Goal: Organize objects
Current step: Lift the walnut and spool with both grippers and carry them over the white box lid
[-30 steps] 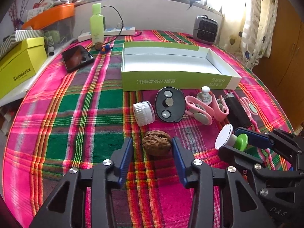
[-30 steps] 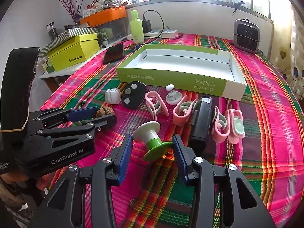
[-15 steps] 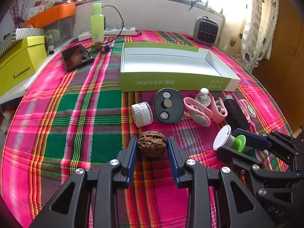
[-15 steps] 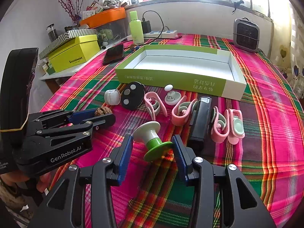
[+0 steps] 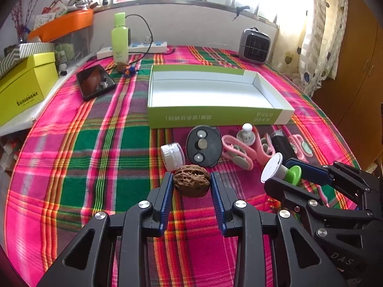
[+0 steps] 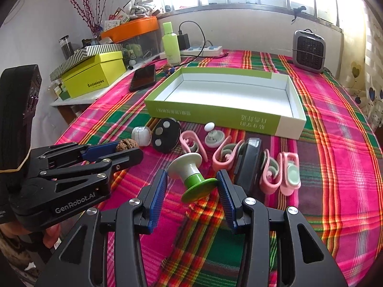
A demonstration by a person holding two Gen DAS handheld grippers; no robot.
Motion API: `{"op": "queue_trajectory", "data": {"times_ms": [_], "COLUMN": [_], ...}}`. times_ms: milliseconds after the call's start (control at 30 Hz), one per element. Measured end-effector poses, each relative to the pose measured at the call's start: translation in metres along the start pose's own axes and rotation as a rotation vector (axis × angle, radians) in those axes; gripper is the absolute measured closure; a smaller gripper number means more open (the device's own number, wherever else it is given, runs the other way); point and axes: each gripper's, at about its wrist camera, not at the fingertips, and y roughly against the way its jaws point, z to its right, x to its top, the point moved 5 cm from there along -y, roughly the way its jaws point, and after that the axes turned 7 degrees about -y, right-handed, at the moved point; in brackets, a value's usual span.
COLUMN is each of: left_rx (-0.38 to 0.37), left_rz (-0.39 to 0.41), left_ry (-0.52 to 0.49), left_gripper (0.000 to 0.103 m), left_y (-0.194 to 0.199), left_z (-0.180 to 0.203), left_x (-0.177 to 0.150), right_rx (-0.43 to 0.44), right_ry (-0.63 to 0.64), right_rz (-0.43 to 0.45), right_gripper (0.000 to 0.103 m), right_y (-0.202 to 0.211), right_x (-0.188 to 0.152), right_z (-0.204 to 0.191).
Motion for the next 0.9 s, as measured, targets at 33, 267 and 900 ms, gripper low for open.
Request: {"op": "queue_trajectory", "data": {"times_ms": [33, 267, 900], "left_rx": [0.0, -0.007, -0.024], "left_rz": [0.004, 0.026, 0.029], "left_ry": [0.0, 0.007, 0.015], "left_gripper": [0.074, 0.074, 0.074], "left_y": [0.001, 0.002, -0.03], "left_z": [0.0, -0.002, -0.018], "left_x": [0.002, 0.02, 0.076], "right_rx": [-0.001, -0.012, -0.024], "right_ry": [-0.002, -0.003, 0.008], "right_rz": [0.004, 0.026, 0.029], "right_gripper": [0.059, 0.059, 0.059], "right_y": [0.0, 0.002, -0.021], "right_x": [0.002, 0.016, 0.071], "right_z": [0.001, 0.005, 0.02]}}
